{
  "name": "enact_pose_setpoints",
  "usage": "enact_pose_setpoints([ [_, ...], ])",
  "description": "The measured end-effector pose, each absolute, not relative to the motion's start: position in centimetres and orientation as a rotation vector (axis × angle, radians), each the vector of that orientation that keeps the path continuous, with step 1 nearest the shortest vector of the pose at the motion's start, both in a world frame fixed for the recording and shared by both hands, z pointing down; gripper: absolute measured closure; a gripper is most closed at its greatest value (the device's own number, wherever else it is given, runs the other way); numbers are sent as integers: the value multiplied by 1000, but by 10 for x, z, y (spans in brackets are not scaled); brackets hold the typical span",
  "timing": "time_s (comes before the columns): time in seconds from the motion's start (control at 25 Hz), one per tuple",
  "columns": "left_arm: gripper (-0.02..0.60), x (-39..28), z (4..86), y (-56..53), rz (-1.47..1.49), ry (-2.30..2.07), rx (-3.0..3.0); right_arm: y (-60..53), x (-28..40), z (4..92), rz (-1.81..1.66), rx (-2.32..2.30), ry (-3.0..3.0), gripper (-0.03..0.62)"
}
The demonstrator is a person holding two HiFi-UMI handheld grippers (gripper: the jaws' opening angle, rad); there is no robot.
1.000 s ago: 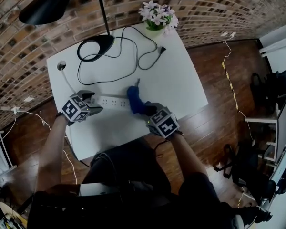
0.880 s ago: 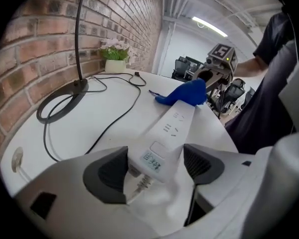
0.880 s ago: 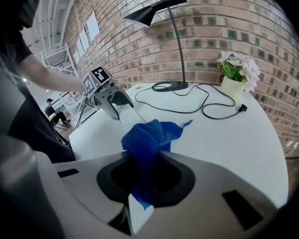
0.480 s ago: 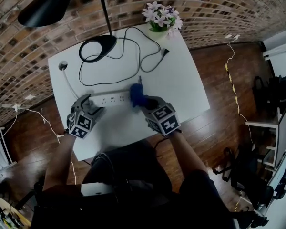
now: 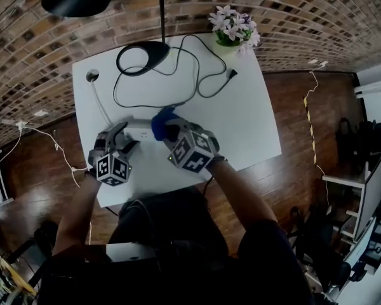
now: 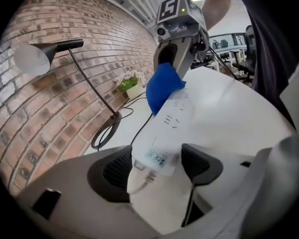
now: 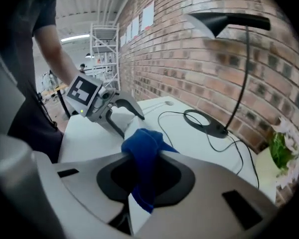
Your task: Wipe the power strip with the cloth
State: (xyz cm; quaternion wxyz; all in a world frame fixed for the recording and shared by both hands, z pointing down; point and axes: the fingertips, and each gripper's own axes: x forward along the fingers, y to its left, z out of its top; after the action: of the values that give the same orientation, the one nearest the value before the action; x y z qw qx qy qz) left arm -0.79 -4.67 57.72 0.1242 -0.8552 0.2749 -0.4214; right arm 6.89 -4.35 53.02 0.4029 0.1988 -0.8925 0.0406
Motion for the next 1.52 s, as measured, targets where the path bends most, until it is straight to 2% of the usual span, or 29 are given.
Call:
enact_pose_setpoints([
  [0.36, 265, -18, 577, -39, -1219, 799, -2397, -25, 52, 537, 13, 387, -2250, 537],
  [0.68, 273, -18, 573, -32, -1191, 785, -2302, -34, 62, 537, 296, 370, -2267, 533],
  [0.92, 274, -24, 574, -25, -1177, 748, -2266, -21, 58, 543, 225, 275, -2216, 521],
  [1.0, 275, -24, 575, -22, -1183, 731, -2277, -18, 56, 542, 287, 235, -2207, 498],
  [1.04, 275, -24, 576, -22, -1188, 728, -2287, -16, 55, 540, 337, 217, -2206, 465],
  [1.08, 275, -24, 577, -23, -1192, 730, -2298, -14, 56, 537, 390, 201, -2206, 387],
  [1.12, 275, -25, 578, -24, -1194, 735, -2310, -12, 57, 535, 425, 188, -2200, 362],
  [1.24, 275, -26, 578, -26, -1194, 743, -2320, -5, 58, 545, 347, 138, -2137, 362],
  [1.32, 275, -26, 578, -25, -1194, 743, -2311, -7, 56, 562, 294, 128, -2097, 333],
  [1.52, 275, -24, 577, -26, -1209, 728, -2302, -12, 50, 584, 366, 87, -2070, 314],
])
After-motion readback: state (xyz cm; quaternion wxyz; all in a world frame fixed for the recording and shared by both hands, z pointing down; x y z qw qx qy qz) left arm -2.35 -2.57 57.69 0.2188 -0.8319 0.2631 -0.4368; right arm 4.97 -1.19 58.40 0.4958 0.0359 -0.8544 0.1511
